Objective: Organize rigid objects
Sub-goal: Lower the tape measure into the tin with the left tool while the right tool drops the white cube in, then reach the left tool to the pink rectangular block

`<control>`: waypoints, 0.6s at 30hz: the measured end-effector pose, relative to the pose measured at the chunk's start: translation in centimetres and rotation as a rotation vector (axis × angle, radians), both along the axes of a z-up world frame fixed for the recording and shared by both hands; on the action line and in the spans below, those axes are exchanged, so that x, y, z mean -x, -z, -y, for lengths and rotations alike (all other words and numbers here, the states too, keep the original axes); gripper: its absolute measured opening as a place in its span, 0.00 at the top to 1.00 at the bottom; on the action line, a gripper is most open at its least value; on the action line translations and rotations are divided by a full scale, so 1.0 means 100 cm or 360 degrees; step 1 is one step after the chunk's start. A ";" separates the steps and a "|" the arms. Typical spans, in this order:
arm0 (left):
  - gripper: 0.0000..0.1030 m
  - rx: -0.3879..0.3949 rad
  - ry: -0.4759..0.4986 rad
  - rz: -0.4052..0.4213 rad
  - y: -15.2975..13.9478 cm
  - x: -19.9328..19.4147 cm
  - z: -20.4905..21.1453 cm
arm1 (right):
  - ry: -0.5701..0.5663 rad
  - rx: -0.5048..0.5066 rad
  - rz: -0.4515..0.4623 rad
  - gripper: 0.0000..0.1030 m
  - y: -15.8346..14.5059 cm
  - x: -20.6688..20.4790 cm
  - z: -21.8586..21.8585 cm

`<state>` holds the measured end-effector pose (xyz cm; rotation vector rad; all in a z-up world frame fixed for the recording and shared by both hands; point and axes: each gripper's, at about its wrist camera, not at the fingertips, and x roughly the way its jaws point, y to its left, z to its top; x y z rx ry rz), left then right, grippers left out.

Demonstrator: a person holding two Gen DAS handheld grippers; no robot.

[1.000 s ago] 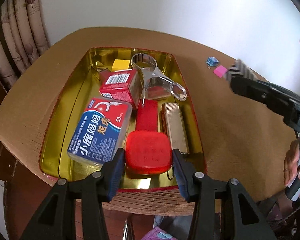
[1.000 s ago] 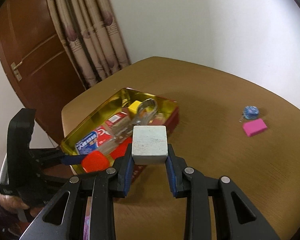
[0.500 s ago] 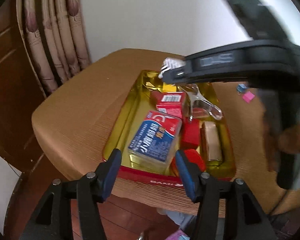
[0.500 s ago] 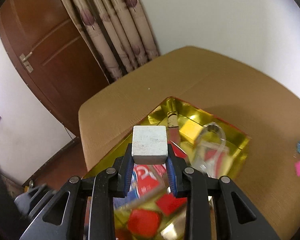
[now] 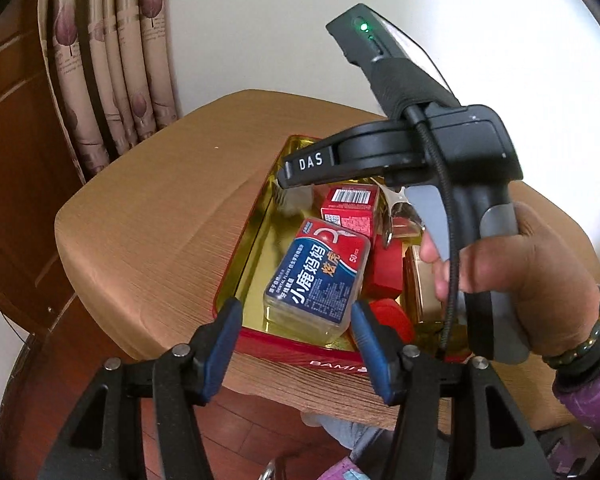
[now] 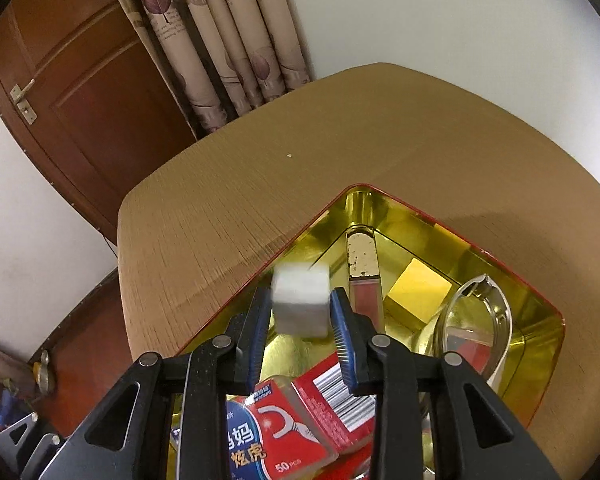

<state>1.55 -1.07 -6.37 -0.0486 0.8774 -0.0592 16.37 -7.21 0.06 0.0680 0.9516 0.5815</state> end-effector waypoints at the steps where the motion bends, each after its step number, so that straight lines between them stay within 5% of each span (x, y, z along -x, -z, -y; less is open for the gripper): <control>1: 0.43 -0.0009 0.0002 0.0000 0.000 0.000 0.001 | 0.0005 -0.0006 0.0003 0.68 0.000 0.000 0.001; 6: 0.41 -0.0064 0.0012 0.0005 0.001 0.001 0.008 | 0.0060 -0.0093 0.0076 0.61 -0.015 0.009 0.019; 10: 0.41 -0.0057 0.0023 0.0006 0.001 0.002 0.009 | 0.0301 -0.0188 0.0238 0.40 -0.031 0.038 0.085; 14: 0.41 -0.0073 0.0030 0.0004 0.002 0.004 0.012 | 0.0669 0.0028 0.0364 0.34 -0.011 0.083 0.171; 18: 0.41 -0.0099 0.0051 0.0018 -0.001 0.007 0.017 | 0.0927 0.0310 0.0284 0.34 0.031 0.115 0.249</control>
